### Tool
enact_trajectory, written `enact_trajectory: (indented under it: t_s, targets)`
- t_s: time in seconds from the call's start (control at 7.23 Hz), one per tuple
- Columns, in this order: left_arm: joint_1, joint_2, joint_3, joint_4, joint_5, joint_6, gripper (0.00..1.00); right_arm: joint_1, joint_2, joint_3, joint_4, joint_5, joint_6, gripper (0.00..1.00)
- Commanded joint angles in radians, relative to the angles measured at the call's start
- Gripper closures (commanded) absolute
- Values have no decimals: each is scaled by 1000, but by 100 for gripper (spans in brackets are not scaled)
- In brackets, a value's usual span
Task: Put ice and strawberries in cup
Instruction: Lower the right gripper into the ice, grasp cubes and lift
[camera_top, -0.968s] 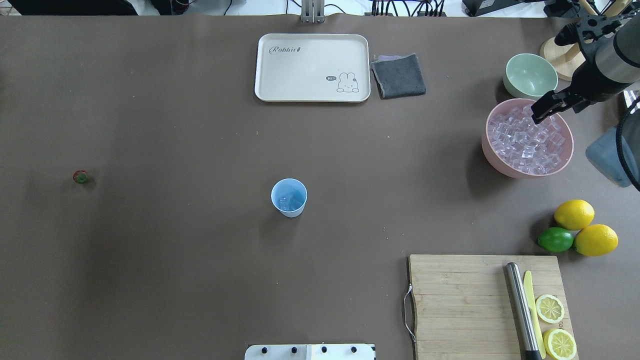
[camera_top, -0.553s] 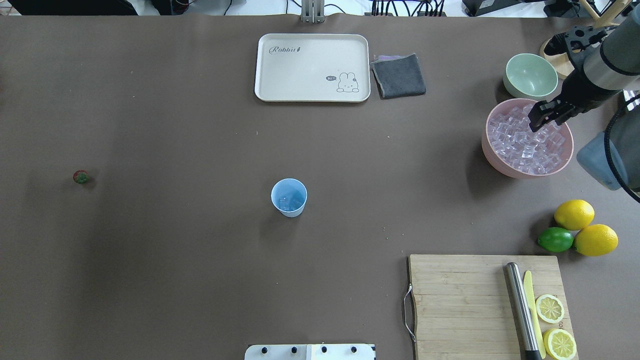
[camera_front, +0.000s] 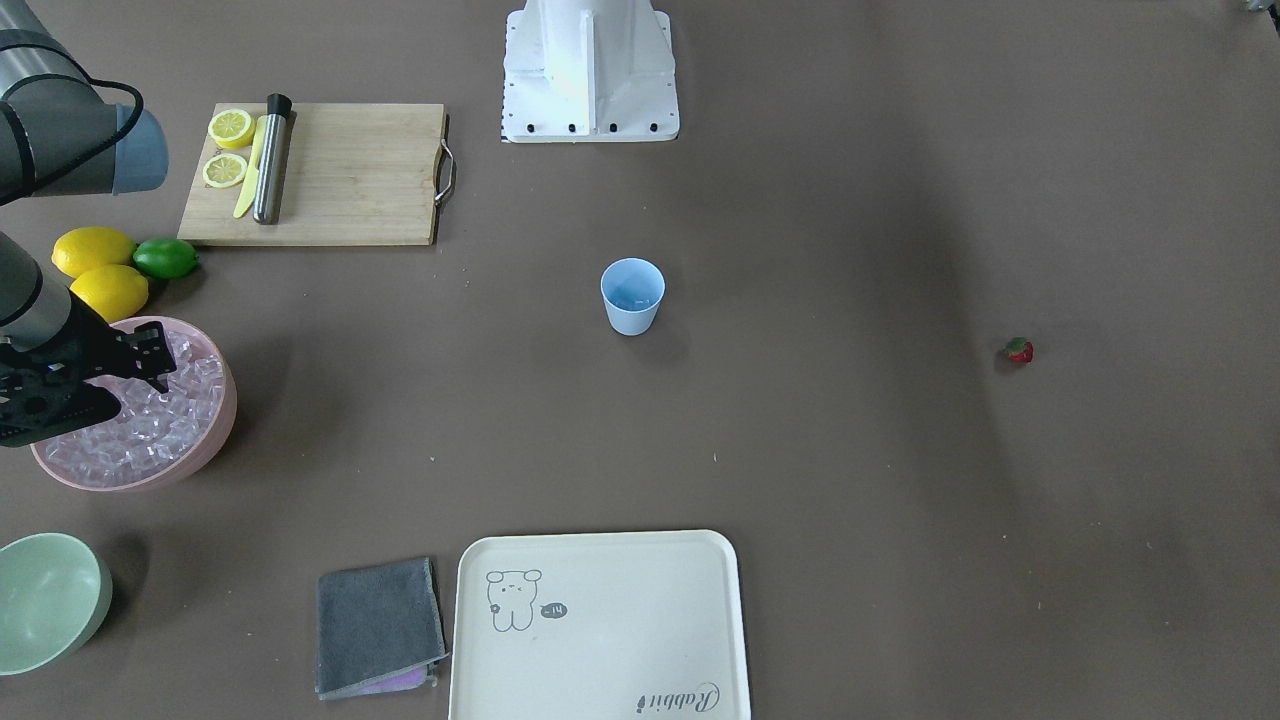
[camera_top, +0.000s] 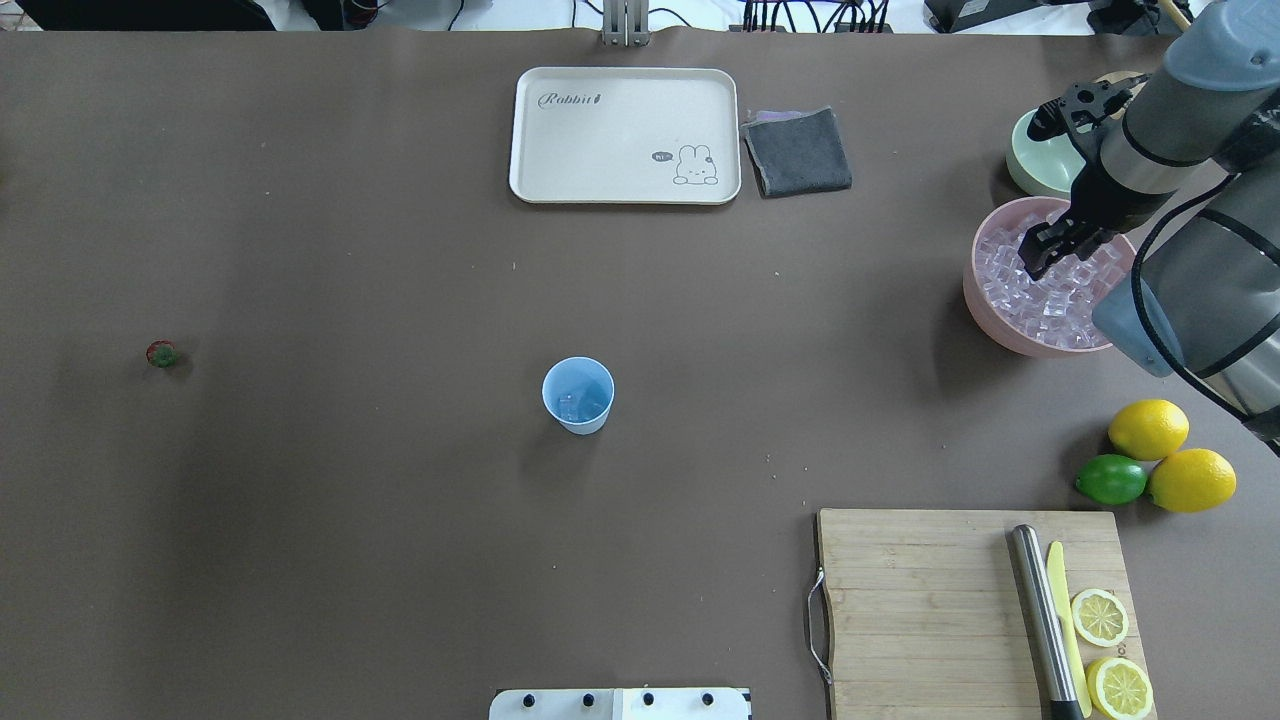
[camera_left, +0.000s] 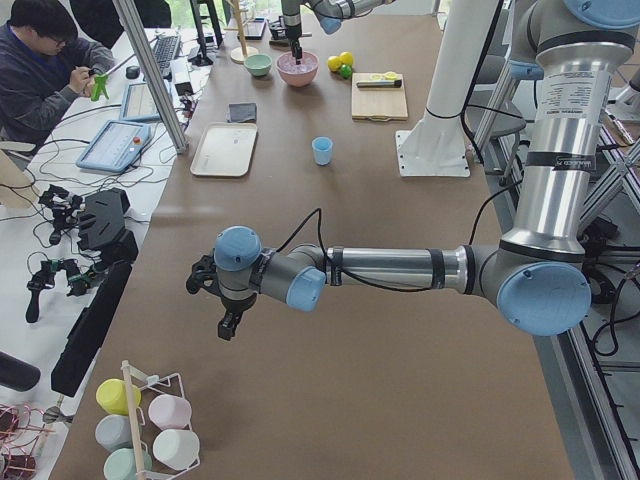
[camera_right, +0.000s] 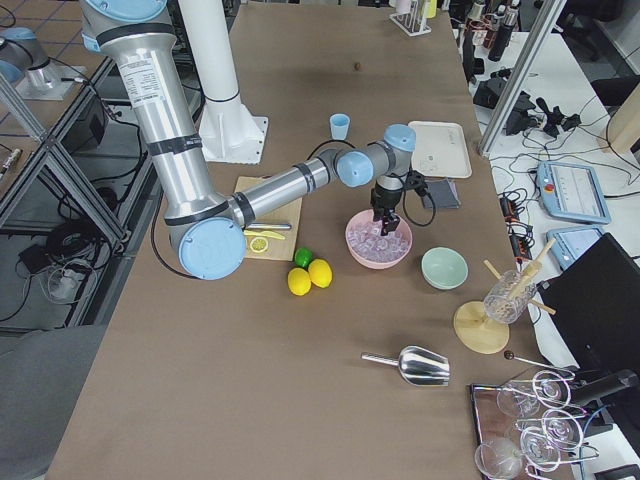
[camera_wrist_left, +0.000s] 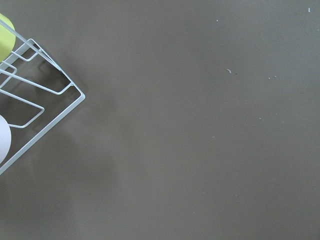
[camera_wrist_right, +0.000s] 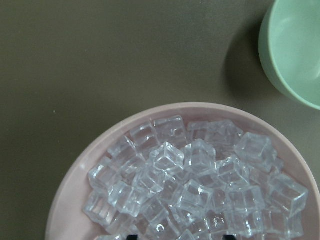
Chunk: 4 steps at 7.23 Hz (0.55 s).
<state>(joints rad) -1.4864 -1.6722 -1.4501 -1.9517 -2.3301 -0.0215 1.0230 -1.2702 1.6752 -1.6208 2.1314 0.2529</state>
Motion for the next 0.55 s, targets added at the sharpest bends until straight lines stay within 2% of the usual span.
enact_trajectory:
  t_s: [0.0,0.28,0.41]
  targets:
    - [0,0,-6,-1,0,0,3,-11,-8,-28,-1,-4,-43,29]
    - [0,0,-7,-1,0,0,2,-26,-5,-54,-1,-2,-44,29]
    - [0,-1,-9,-1,0,0,3,-26,-9,-54,-1,7,-44,33]
